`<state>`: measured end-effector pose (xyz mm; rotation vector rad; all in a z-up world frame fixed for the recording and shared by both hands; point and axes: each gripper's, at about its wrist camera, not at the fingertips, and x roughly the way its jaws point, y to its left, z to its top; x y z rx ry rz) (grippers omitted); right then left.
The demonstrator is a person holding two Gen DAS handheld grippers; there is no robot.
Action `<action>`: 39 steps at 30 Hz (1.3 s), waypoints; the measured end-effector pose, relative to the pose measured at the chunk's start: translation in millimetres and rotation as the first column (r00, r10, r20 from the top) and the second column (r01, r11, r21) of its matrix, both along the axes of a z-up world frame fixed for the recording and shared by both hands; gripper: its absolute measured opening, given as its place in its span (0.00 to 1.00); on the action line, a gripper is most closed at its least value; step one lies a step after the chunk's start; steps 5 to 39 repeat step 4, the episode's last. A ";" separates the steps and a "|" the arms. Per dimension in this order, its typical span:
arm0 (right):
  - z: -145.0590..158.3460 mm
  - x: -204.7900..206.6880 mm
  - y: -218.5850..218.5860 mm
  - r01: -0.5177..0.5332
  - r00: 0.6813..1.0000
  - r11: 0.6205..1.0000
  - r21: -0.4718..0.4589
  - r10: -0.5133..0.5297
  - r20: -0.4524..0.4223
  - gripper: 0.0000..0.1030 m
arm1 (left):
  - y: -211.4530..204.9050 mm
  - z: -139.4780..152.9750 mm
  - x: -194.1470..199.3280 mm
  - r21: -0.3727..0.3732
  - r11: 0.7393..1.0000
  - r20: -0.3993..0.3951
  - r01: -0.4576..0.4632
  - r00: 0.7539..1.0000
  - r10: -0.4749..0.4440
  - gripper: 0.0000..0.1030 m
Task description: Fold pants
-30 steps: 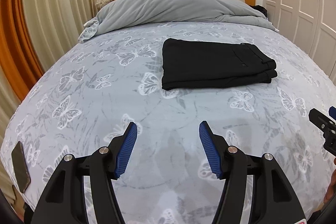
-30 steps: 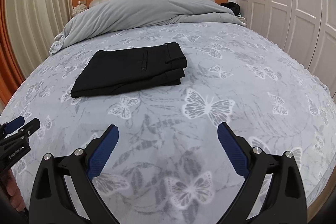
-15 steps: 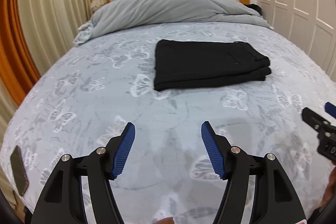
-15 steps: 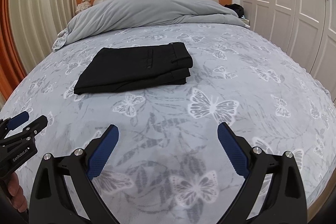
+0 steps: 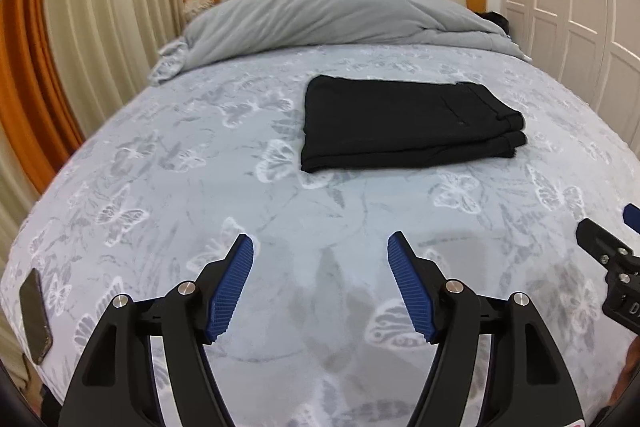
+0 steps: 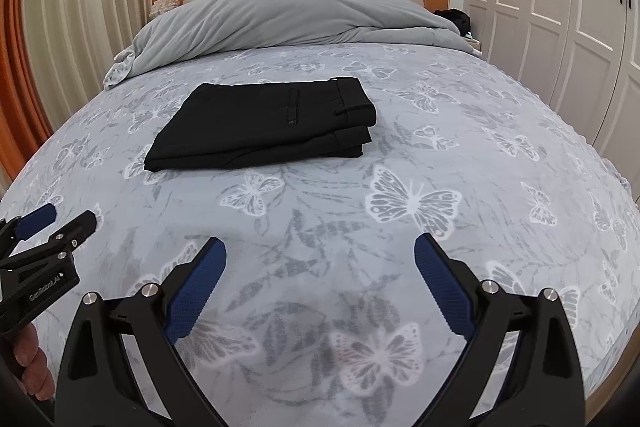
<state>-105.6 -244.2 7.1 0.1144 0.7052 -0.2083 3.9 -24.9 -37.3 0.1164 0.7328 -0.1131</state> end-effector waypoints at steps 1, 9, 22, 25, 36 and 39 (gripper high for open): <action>-0.3 -0.3 0.2 0.000 1.000 1.000 0.000 0.000 -0.001 0.90 | -1.0 0.2 -0.8 -0.008 1.000 0.000 0.012 1.000 -0.012 0.65; -0.1 -0.3 0.8 -0.001 1.000 1.000 -0.001 0.001 0.000 0.90 | -3.7 -0.2 -2.4 0.003 1.000 0.009 0.015 1.000 -0.015 0.65; -0.1 -0.3 0.8 -0.001 1.000 1.000 -0.001 0.001 0.000 0.90 | -3.7 -0.2 -2.4 0.003 1.000 0.009 0.015 1.000 -0.015 0.65; -0.1 -0.3 0.8 -0.001 1.000 1.000 -0.001 0.001 0.000 0.90 | -3.7 -0.2 -2.4 0.003 1.000 0.009 0.015 1.000 -0.015 0.65; -0.1 -0.3 0.8 -0.001 1.000 1.000 -0.001 0.001 0.000 0.90 | -3.7 -0.2 -2.4 0.003 1.000 0.009 0.015 1.000 -0.015 0.65; -0.1 -0.3 0.8 -0.001 1.000 1.000 -0.001 0.001 0.000 0.90 | -3.7 -0.2 -2.4 0.003 1.000 0.009 0.015 1.000 -0.015 0.65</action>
